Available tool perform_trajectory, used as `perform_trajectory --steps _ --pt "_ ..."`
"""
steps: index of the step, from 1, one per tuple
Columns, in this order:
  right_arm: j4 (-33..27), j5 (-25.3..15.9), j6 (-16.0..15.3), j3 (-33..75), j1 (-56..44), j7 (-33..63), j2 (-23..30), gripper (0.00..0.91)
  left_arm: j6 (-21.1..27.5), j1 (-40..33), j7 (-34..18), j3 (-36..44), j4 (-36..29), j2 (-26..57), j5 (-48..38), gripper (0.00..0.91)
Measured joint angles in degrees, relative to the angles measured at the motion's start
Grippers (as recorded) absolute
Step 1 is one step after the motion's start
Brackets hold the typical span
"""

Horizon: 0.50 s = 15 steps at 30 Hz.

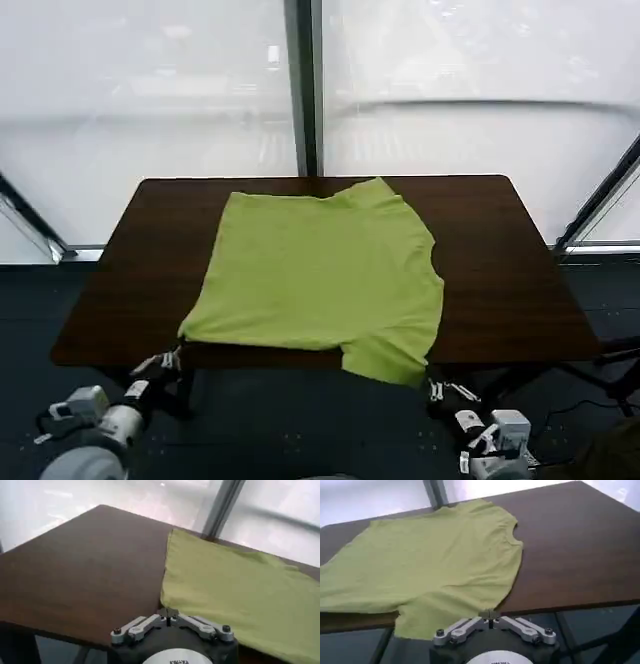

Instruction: Fold and organize the clothes.

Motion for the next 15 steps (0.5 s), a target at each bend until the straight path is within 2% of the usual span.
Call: perform_trajectory --steps 8,15 --pt "-5.1 1.3 1.9 -0.3 8.9 0.4 -0.6 0.0 0.5 -5.7 -0.9 1.0 1.2 0.1 -1.6 0.0" --pt "-11.8 1.4 4.6 -1.7 17.2 0.5 -0.3 0.0 0.0 -12.8 -2.2 3.0 3.5 1.7 -3.1 0.0"
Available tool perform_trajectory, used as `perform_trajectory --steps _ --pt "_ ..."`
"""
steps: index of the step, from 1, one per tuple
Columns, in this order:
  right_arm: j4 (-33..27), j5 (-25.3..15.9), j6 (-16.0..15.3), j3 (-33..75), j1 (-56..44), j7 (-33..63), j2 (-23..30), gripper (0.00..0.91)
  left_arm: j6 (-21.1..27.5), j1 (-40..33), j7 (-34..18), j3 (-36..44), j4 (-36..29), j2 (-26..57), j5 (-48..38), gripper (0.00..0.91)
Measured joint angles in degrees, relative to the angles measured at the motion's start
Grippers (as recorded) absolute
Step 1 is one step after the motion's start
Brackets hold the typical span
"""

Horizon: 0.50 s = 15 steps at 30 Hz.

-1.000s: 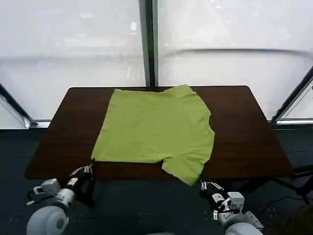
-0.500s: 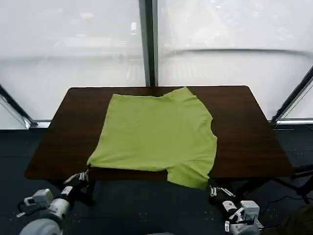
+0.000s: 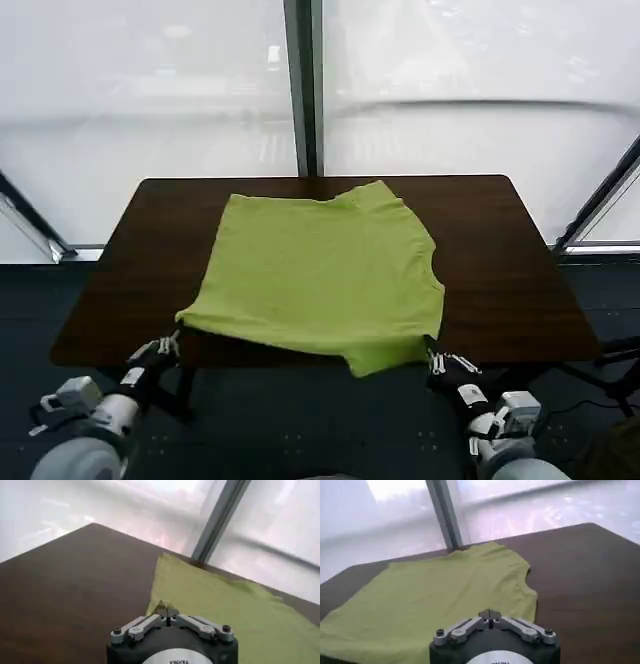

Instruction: Fold and organize the clothes.

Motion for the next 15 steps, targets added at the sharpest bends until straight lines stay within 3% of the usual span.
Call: perform_trajectory --steps 15 --pt "-12.3 -4.5 3.3 -4.5 14.2 -0.2 -0.7 0.0 -1.4 -11.7 1.1 5.6 11.2 0.7 2.0 0.0"
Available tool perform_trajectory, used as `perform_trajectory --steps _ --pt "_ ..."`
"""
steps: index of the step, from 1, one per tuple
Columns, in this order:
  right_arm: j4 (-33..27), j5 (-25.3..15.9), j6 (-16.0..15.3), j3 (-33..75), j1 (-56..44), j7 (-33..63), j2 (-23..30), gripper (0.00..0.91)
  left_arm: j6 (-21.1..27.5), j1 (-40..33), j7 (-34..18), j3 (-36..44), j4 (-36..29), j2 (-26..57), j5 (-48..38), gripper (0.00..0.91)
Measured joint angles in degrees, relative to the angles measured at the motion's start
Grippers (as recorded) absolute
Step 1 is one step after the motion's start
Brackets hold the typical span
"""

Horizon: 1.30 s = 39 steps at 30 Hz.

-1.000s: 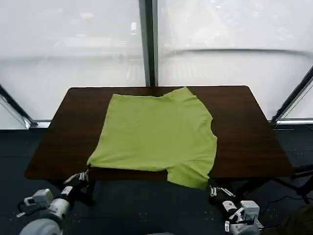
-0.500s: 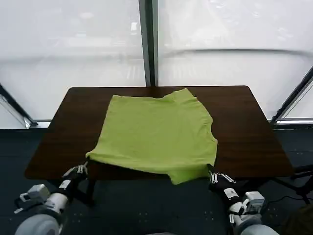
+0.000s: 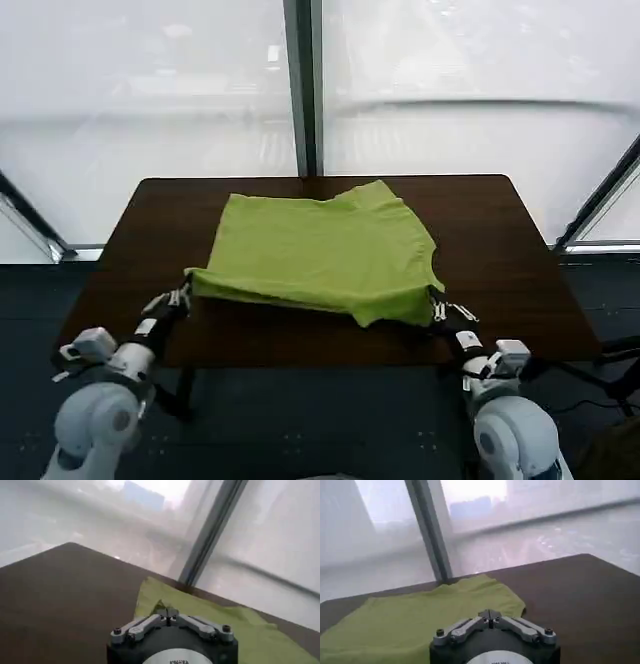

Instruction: Fold and organize the clothes.

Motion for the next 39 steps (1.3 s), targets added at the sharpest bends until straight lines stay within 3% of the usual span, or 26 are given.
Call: perform_trajectory --steps 12,13,23,34,39 --pt "-7.4 -2.7 0.0 -1.6 3.8 -0.2 2.2 0.0 -0.3 -5.3 0.5 0.6 6.7 2.1 0.3 0.0" --pt "-7.7 -2.7 0.0 -1.7 3.9 -0.3 2.3 0.878 -0.3 -5.7 0.6 0.8 7.3 2.4 0.3 0.878" --pt "-6.2 -2.6 0.7 -1.4 2.5 -1.7 1.2 0.878 -0.5 -7.4 1.1 1.6 9.6 3.2 0.5 0.878" --pt "4.3 -1.1 -11.8 2.2 -5.6 -1.5 -6.1 0.878 0.0 -4.2 -0.2 1.1 6.3 2.1 3.5 0.878" --pt "6.1 -0.9 -12.9 3.4 -9.3 -2.8 -7.8 0.878 1.5 -0.7 -1.2 0.8 2.6 0.9 4.1 0.878"
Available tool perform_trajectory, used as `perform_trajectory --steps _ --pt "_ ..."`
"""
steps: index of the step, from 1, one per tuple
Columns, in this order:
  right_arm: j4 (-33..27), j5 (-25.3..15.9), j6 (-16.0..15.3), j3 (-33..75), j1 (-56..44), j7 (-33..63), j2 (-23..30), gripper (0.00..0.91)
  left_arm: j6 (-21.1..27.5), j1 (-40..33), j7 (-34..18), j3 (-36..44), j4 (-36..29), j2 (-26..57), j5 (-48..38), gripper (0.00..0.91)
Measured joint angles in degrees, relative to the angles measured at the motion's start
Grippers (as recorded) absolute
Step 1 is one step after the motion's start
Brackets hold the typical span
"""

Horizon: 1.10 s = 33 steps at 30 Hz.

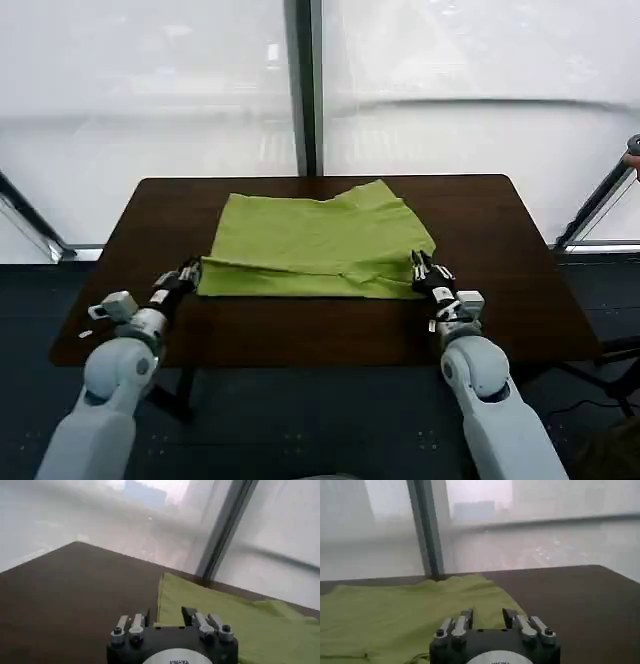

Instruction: Fold and organize the clothes.

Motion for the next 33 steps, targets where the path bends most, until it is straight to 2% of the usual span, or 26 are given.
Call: perform_trajectory --steps 2,4,5,6,8,10,12,13,15,16,17,18,27,33 --pt "0.1 -0.2 0.0 -0.1 -0.4 -0.3 0.0 0.878 0.1 1.1 -0.1 0.0 -1.0 -0.4 0.4 0.839" --pt "0.0 -0.5 0.1 -0.4 -0.5 -0.5 0.2 0.78 0.1 1.7 -0.1 0.0 -1.2 -0.6 0.9 0.624" --pt "0.0 -0.5 0.1 -0.6 -0.5 -0.5 0.3 0.761 0.2 1.9 -0.1 0.0 -1.3 -0.7 1.0 0.585" --pt "-0.1 -0.6 0.1 -0.7 -0.5 -0.5 0.4 0.751 0.2 2.1 -0.1 0.0 -1.4 -0.9 1.0 0.478" --pt "-0.3 -1.0 0.2 -0.9 -0.4 -0.5 0.5 0.741 0.2 2.4 -0.1 0.0 -1.4 -1.1 1.0 0.38" --pt "-0.7 -1.1 0.2 -1.1 -0.1 -0.5 0.8 0.741 0.2 2.5 -0.1 0.0 -1.3 -1.3 1.0 0.332" --pt "-1.2 -1.1 0.2 -1.2 0.2 -0.4 0.9 0.712 0.1 2.5 -0.1 0.1 -1.0 -1.4 1.3 0.146" --pt "-1.4 -1.1 0.2 -1.2 0.3 -0.4 1.0 0.663 0.1 2.5 -0.1 0.1 -0.8 -1.4 1.4 0.137" --pt "-1.6 -1.2 0.2 -1.2 0.3 -0.4 1.1 0.468 0.0 2.5 -0.1 0.2 -0.3 -1.5 1.8 0.107" --pt "-1.7 -1.1 0.2 -1.2 0.3 -0.4 1.1 0.293 -0.1 2.5 -0.1 0.3 0.0 -1.5 2.0 0.059" --pt "-1.7 -1.1 0.2 -1.3 0.3 -0.4 1.2 0.039 -0.1 2.4 -0.1 0.4 0.3 -1.5 2.4 0.039" --pt "-1.7 -1.1 0.2 -1.3 0.4 -0.4 1.2 0.01 -0.2 2.3 -0.1 0.4 0.7 -1.6 2.7 0.0" --pt "-1.6 -0.3 0.2 -1.3 -0.3 1.0 1.2 0.0 -0.3 2.1 -0.1 0.5 2.9 -1.6 2.5 0.0" --pt "0.8 2.3 -1.8 -0.2 -2.6 2.9 -0.4 0.0 -0.3 3.0 -0.2 0.5 1.6 -1.4 2.3 0.0"
